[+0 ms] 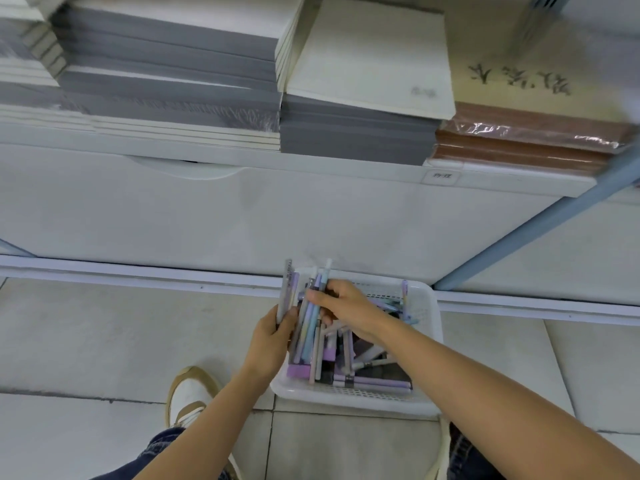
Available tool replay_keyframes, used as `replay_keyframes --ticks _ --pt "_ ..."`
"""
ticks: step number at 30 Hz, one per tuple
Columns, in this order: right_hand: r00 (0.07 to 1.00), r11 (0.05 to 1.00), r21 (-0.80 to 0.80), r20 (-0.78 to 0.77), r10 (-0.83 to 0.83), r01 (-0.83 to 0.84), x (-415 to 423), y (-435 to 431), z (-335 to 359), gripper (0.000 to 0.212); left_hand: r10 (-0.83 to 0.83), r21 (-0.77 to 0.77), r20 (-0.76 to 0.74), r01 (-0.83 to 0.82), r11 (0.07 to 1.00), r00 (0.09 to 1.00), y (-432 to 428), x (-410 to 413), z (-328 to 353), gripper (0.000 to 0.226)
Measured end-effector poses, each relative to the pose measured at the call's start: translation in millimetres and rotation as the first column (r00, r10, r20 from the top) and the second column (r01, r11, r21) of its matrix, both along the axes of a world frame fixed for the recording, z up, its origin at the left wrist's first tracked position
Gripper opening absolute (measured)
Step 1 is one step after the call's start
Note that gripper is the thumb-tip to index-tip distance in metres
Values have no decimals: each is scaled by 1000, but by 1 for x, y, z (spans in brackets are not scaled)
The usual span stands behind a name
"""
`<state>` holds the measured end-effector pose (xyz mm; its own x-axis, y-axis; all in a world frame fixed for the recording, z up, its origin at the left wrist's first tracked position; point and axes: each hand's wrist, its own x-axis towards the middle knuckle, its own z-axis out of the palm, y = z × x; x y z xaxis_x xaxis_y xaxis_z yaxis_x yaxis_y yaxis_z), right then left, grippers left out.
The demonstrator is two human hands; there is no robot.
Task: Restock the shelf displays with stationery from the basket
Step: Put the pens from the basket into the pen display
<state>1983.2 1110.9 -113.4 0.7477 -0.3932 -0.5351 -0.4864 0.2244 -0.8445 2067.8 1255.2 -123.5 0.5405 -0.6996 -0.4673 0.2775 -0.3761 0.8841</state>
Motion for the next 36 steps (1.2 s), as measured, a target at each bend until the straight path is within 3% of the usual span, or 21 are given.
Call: replay_keyframes --ticks 3,6,9,12,16,23,30,36 --pt "997 999 -36 69 -30 33 -3 3 27 19 -4 -111 -46 -1 994 999 -7 -11 22 27" --pt "994 995 -87 101 -46 55 -5 8 52 16 15 -138 59 -6 990 998 -8 -17 42 30" --pt "989 990 -102 122 -89 102 -5 13 76 13 -10 -184 103 29 982 995 -6 -21 64 17" --pt "977 981 -135 180 -116 141 -8 15 101 23 -37 -192 126 61 979 991 -6 -20 90 13" --pt "907 965 -59 362 -217 254 -14 12 143 27 -31 -241 159 69 968 987 -7 -18 127 14" --pt "788 913 -81 539 -298 400 -28 3 224 20 28 -384 252 73 920 967 -3 -12 195 19" --pt "749 943 -143 648 -141 301 -52 -1 294 8 275 -507 252 -115 854 928 -3 4 266 21" --pt "590 856 -237 802 -94 459 -61 -3 363 11 207 -571 264 -21 821 942 -14 1 327 28"
